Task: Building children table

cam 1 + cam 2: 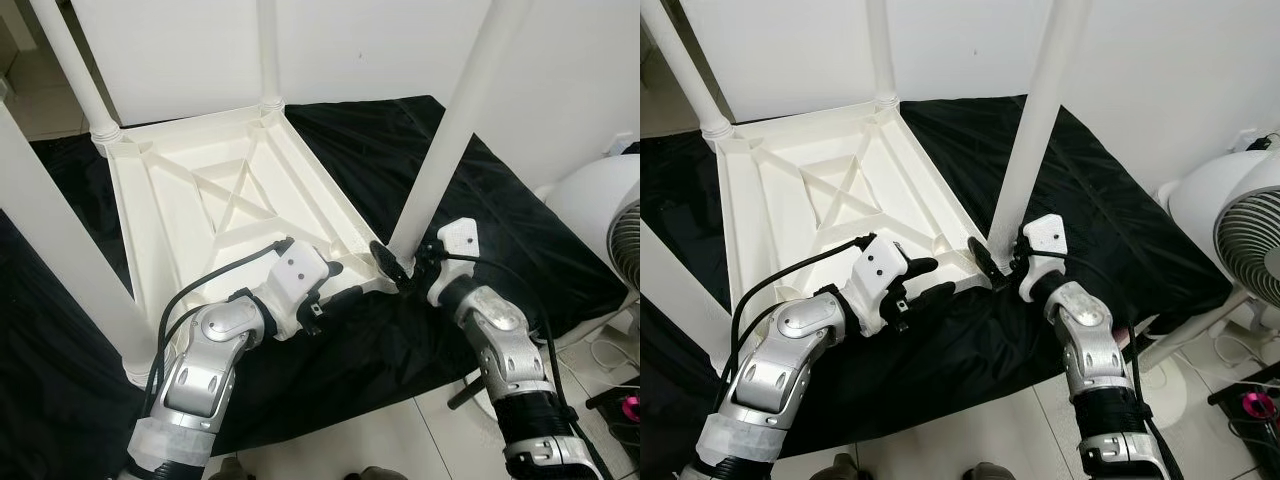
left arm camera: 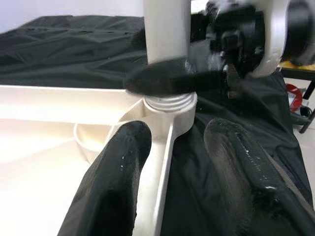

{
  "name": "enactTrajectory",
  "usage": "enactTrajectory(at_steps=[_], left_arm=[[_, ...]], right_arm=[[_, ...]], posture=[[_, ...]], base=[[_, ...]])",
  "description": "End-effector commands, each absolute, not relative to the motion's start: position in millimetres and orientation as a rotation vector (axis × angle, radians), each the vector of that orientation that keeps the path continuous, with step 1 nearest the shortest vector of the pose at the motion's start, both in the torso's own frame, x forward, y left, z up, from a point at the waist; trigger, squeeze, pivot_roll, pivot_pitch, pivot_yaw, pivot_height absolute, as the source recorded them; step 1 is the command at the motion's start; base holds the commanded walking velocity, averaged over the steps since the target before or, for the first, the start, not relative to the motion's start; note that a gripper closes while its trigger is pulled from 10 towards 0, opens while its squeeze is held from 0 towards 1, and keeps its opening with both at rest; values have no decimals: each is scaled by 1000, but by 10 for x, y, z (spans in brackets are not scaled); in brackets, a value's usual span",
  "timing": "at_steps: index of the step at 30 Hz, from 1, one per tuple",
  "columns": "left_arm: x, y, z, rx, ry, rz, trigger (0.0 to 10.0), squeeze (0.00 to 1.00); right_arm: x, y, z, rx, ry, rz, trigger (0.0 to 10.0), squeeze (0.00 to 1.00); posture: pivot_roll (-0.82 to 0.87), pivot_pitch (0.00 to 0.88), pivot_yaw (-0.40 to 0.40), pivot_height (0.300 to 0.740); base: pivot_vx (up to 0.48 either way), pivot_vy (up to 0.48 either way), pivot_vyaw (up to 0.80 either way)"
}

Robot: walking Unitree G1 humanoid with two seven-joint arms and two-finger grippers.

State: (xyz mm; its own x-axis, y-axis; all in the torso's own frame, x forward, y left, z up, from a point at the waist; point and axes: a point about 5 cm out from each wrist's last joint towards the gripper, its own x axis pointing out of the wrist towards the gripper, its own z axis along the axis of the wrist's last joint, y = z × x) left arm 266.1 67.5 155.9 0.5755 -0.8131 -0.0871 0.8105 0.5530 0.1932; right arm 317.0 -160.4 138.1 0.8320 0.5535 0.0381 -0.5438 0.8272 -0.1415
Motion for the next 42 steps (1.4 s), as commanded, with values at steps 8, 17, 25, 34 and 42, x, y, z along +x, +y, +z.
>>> enactTrajectory(at_steps=[8, 17, 25, 34, 42], left_arm=[[2729, 738, 1595, 234, -24, -824, 10000, 0], [2740, 739, 1608, 230, -30, -806, 10000, 0], [2774, 736, 1615, 226, -36, -789, 10000, 0], [2796, 745, 1620, 226, -40, -784, 10000, 0], [2830, 734, 1612, 230, -40, -788, 10000, 0]], right_arm=[[3323, -1592, 1284, -205, -35, 682, 0, 0], [3310, -1613, 1222, -196, -24, 702, 0, 0], [3301, -1620, 1233, -168, -30, 557, 10000, 0], [3235, -1579, 1186, -94, 23, 205, 10000, 0], [3092, -1210, 1192, 53, 4, -6, 10000, 0]], posture=[[-43, 0, -3, 740], [-28, 0, -24, 740], [-40, 0, -26, 740], [-50, 0, -19, 740], [-60, 0, -7, 740]], base=[[0, 0, 0], [0, 0, 0], [0, 0, 0], [0, 0, 0], [0, 0, 0]])
